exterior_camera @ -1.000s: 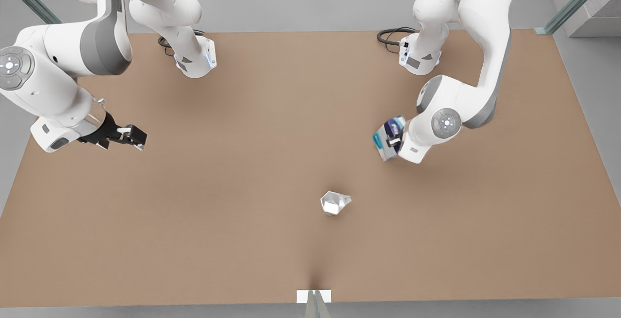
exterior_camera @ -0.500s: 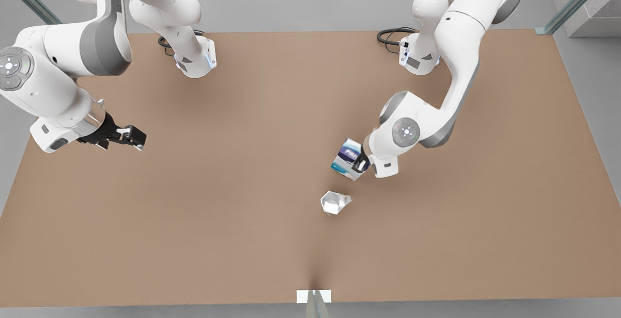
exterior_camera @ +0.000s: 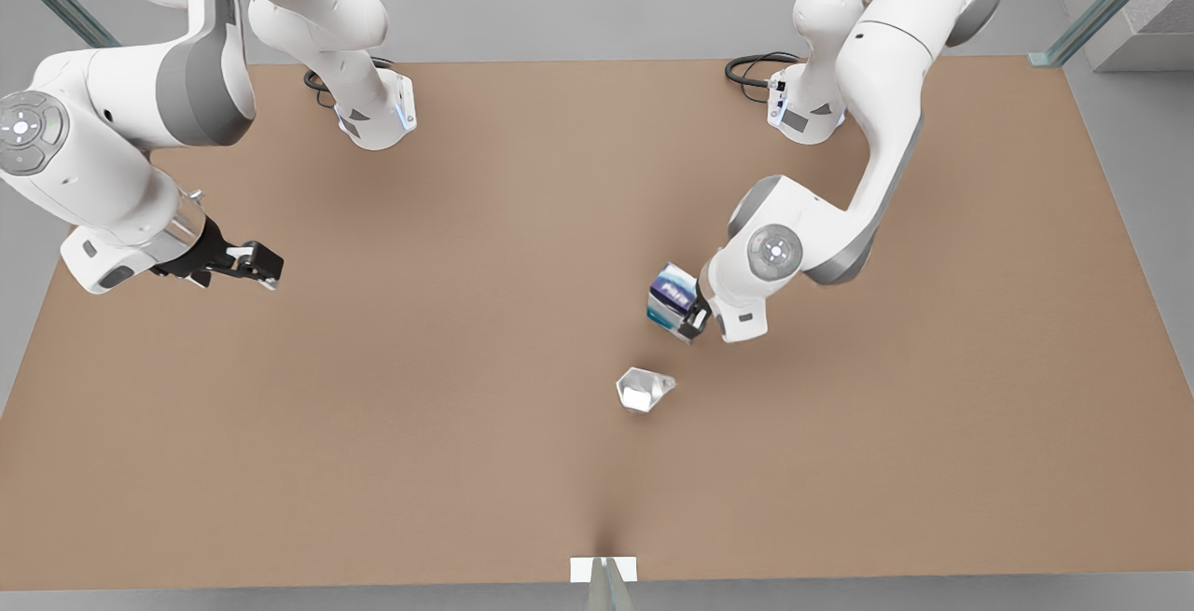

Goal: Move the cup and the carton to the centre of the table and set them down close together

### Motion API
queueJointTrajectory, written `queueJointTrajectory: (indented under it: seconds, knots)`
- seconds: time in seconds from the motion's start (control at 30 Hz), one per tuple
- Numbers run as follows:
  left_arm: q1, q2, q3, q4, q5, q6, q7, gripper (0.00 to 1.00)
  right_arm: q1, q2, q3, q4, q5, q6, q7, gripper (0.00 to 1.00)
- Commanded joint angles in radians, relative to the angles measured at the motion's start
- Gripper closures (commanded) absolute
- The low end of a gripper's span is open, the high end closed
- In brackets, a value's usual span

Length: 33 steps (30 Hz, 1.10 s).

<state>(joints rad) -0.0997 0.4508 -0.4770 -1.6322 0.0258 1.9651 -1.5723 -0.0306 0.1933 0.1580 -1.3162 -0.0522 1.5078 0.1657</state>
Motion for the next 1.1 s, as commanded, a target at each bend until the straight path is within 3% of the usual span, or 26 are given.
queueJointTrajectory:
  seconds: [0.0,0.2,0.27,0.33,0.37,0.43,0.5,0.53,0.87,0.93,1.07]
  knots:
    - [0.0,-0.004,0.0,0.0,0.0,-0.008,0.0,0.0,0.0,0.0,0.0,0.0,0.0,0.0,0.0,0.0]
    - [0.015,-0.119,0.006,0.002,-0.01,-0.15,0.035,0.0,0.001,0.001,0.0,0.0,0.003,0.003,-0.003,0.0]
    - [0.168,-0.19,0.069,0.106,-0.038,-0.468,0.7,0.0,0.0,0.001,0.0,0.0,0.005,0.003,0.0,0.0]
    - [0.429,-0.189,0.078,0.13,-0.03,-0.558,1.371,0.0,0.0,0.001,0.0,0.0,0.005,0.003,0.0,0.0]
    - [0.448,-0.187,0.129,0.133,-0.03,-0.557,1.505,0.0,0.001,0.001,0.0,0.0,0.005,0.005,0.002,0.0]
    - [0.361,-0.29,0.242,0.19,-0.035,-0.551,1.54,0.0,0.003,0.001,0.0,0.002,0.006,0.006,0.002,0.0]
    - [0.337,-0.437,0.244,0.147,-0.037,-0.542,1.54,0.0,0.001,0.001,0.0,0.002,0.006,0.006,-0.002,0.0]
    - [0.327,-0.443,0.244,0.149,-0.035,-0.542,1.537,0.0,0.001,0.001,0.0,0.002,0.006,0.006,0.0,0.0]
    - [0.334,-0.351,0.244,0.153,-0.018,-0.451,1.538,0.0,-0.011,0.001,-0.001,0.009,0.009,0.005,-0.006,0.0]
    - [0.319,-0.231,0.241,0.153,0.043,-0.453,1.537,0.0,-0.002,0.001,-0.002,0.009,0.006,0.005,-0.008,0.0]
    - [0.317,-0.241,0.238,0.233,0.042,-0.491,1.537,0.0,-0.003,0.001,-0.002,0.009,0.005,0.005,-0.008,0.0]
